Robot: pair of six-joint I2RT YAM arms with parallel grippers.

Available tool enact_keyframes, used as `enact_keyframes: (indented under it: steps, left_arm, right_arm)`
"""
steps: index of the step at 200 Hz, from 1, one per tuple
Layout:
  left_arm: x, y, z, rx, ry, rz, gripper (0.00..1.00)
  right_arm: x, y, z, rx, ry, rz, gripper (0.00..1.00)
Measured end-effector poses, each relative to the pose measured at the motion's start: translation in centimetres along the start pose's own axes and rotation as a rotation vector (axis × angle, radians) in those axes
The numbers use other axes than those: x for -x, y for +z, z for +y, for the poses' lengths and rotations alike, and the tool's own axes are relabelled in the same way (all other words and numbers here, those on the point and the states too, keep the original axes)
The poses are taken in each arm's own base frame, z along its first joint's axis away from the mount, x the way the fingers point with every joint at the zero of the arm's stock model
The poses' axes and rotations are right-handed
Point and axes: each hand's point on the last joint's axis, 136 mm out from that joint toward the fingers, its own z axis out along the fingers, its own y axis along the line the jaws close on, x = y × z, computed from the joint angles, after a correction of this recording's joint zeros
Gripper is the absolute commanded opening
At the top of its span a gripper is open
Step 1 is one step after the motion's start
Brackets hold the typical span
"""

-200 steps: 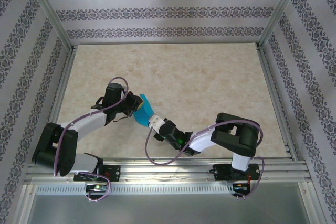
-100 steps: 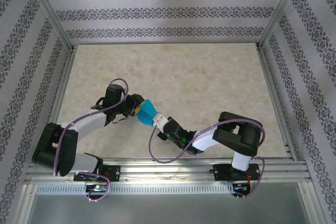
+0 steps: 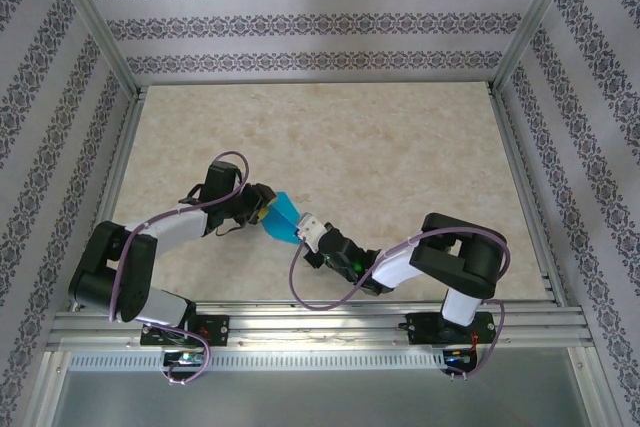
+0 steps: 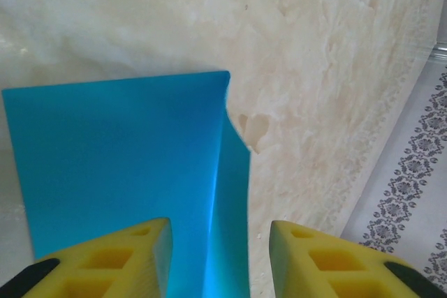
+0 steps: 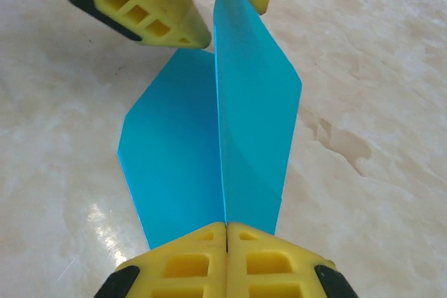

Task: Fold a paper plane with a square sheet of paper (pick it up from the middle)
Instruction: Fourth fold the wing at the center of the table.

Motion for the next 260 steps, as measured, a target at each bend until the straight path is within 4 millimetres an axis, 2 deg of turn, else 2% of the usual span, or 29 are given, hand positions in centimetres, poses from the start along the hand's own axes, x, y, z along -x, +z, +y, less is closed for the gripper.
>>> enact_keyframes:
  steps: [27,43,94,156,187,260]
  left_arm:
    - [0.1,0.0,-0.3,-0.005,0.013,-0.001,0.22]
    - [0.1,0.0,-0.3,-0.006,0.016,-0.002,0.21]
    - [0.1,0.0,-0.3,-0.005,0.022,-0.001,0.0]
    - [0.1,-0.1,-0.4,-0.008,0.016,-0.002,0.0]
    - [0.1,-0.2,-0.7,-0.015,0.013,-0.006,0.0]
    - [0.1,-0.4,-0.8,-0.031,-0.003,-0.012,0.0]
  right_arm:
    - [0.0,-0.2,0.1,0.016,0.006,-0.002,0.05]
    - [-0.1,-0.4,0.1,0.019,0.009,0.0,0.06]
    - [-0.6,-0.5,0.4,0.038,0.027,0.01,0.12]
    - [-0.3,-0.4,0.8,0.06,0.055,0.009,0.22]
    - [0.1,-0.2,0.6,0.046,0.059,0.008,0.23]
    - [-0.6,-0.2,0.4,0.03,0.056,0.034,0.28]
